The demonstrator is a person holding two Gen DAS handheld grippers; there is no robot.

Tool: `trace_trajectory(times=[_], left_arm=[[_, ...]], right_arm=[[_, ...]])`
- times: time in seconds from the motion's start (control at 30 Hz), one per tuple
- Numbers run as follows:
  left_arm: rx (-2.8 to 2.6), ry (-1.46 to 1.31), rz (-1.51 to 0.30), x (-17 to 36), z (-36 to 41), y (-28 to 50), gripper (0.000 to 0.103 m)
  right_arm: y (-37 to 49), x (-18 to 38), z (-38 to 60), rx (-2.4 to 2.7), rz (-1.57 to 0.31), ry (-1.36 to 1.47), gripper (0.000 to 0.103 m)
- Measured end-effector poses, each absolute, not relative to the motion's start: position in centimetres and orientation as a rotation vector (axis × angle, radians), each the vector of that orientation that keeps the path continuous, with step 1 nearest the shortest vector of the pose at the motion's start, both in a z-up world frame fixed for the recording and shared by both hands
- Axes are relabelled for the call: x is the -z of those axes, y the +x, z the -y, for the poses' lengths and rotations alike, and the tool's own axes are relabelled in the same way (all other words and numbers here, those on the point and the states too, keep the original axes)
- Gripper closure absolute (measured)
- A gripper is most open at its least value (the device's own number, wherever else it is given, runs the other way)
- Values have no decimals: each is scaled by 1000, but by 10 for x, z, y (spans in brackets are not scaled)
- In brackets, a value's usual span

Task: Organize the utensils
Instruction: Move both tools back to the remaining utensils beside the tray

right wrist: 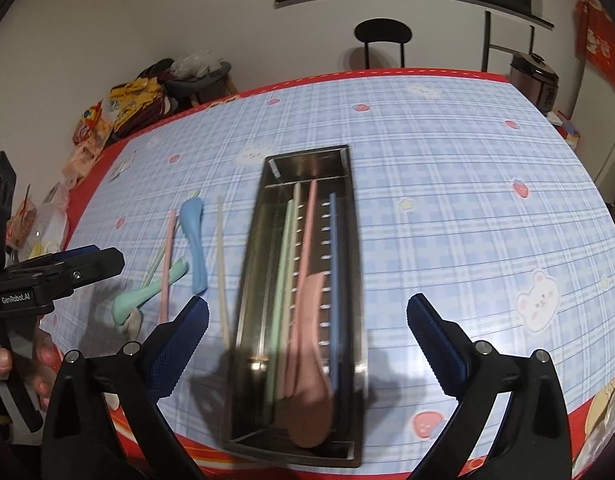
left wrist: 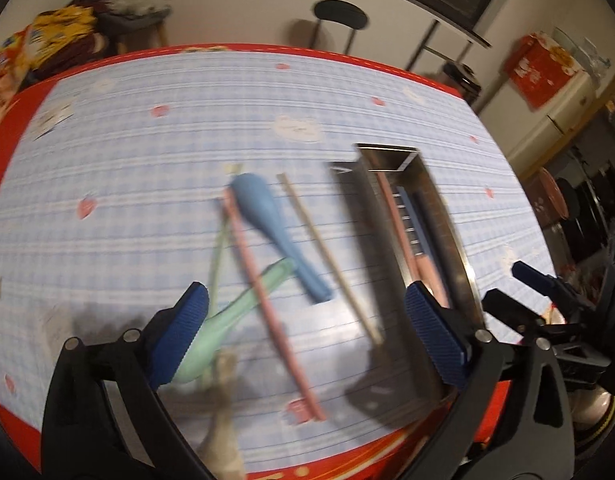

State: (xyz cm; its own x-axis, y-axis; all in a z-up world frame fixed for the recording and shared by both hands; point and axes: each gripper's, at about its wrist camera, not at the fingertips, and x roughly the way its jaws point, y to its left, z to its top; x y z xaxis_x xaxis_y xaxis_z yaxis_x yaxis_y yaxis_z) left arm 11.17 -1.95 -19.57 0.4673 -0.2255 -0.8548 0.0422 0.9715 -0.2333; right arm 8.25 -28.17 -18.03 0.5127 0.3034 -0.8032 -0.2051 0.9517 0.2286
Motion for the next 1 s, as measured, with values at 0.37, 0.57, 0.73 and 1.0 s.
trace_trajectory(times=[0.37,0.57,0.73,1.0], left_arm=[[31,-176,-1037,205,-51,73,6],[44,-193,-1072,218,-74,56,6],[91,-163,-1133,233,-74,46,6],[67,-117,-1159,239,-78,42,12]], right_arm=[[72,186,205,-440,-1046,14,6],[67,190,168,-523,-1086,-28,6],[65,197,146,-550,-1127,-49,17],[62,198,135,-568,-1135,-53,33]])
